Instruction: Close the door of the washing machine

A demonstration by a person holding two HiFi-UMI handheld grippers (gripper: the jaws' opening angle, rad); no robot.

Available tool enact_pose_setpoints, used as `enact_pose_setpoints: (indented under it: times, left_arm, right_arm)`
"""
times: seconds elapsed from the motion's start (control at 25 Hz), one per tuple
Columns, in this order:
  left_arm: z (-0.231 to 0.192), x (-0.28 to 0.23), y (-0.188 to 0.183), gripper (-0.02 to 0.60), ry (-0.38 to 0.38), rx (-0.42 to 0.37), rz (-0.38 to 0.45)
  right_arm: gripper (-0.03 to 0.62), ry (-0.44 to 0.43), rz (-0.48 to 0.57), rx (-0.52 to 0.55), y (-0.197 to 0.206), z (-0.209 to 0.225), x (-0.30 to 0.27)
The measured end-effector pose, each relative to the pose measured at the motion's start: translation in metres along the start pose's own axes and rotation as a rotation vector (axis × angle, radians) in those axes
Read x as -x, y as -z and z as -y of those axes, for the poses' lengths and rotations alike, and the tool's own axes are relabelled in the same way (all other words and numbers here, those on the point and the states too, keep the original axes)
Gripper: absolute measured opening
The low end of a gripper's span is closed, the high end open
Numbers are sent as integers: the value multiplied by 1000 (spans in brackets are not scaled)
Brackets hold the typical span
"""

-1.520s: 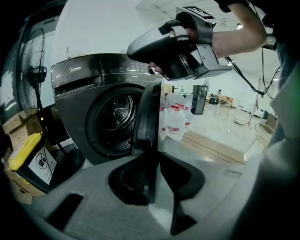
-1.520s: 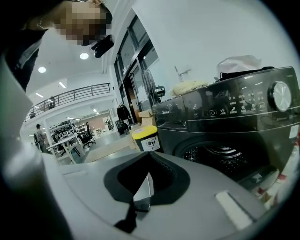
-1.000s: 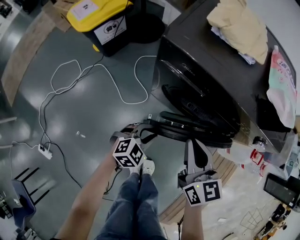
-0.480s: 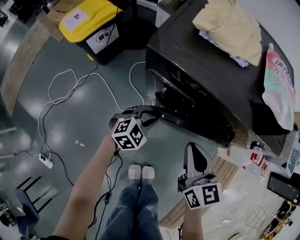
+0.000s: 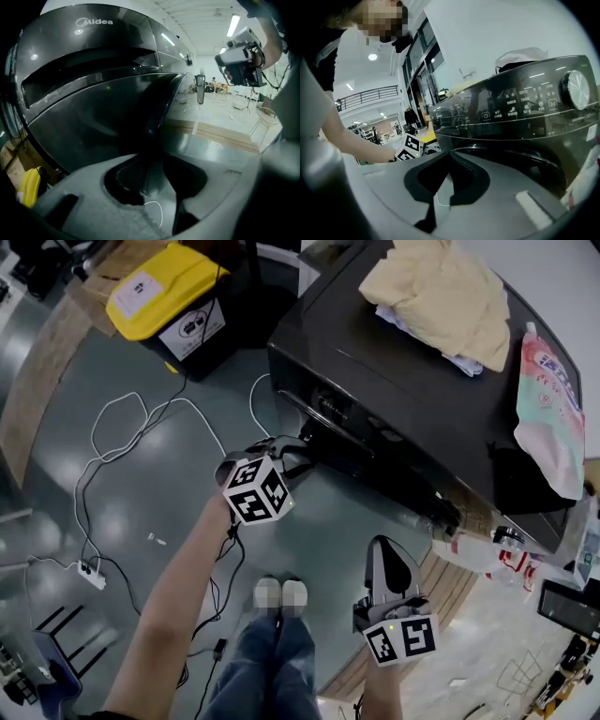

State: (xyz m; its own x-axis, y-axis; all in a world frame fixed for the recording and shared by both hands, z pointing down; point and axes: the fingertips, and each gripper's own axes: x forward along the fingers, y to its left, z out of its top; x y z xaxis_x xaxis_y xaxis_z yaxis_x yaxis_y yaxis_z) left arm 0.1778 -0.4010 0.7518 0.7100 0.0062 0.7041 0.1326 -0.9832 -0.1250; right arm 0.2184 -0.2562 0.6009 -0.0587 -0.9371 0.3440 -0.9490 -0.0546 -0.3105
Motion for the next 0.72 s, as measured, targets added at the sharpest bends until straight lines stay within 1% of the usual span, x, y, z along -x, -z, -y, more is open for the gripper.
enact_pose_setpoints:
  times: [0.2, 0.36, 0.48, 0.6, 0.68, 0.72]
  left_arm:
    - [-2, -2, -1, 127, 5, 27, -6]
    - [-1, -2, 0, 127, -18, 15, -3]
    - [-1, 0, 1, 130, -48, 19, 1]
    - [-4, 4, 3, 138, -98, 43, 7]
    - [-6, 10, 4, 116, -136, 60, 8]
    - [-6, 14, 4, 95, -150, 70, 10]
  right_arm:
    - [12, 7, 1, -6, 2, 4, 3]
    - [12, 6, -5, -7, 6, 2, 7]
    - [12, 4, -10, -4, 8, -1, 10]
    - [12, 2, -10, 0, 6, -3, 13]
    - [12, -2, -4, 4, 2, -5, 14]
    - [12, -4, 0, 7, 0, -7, 15]
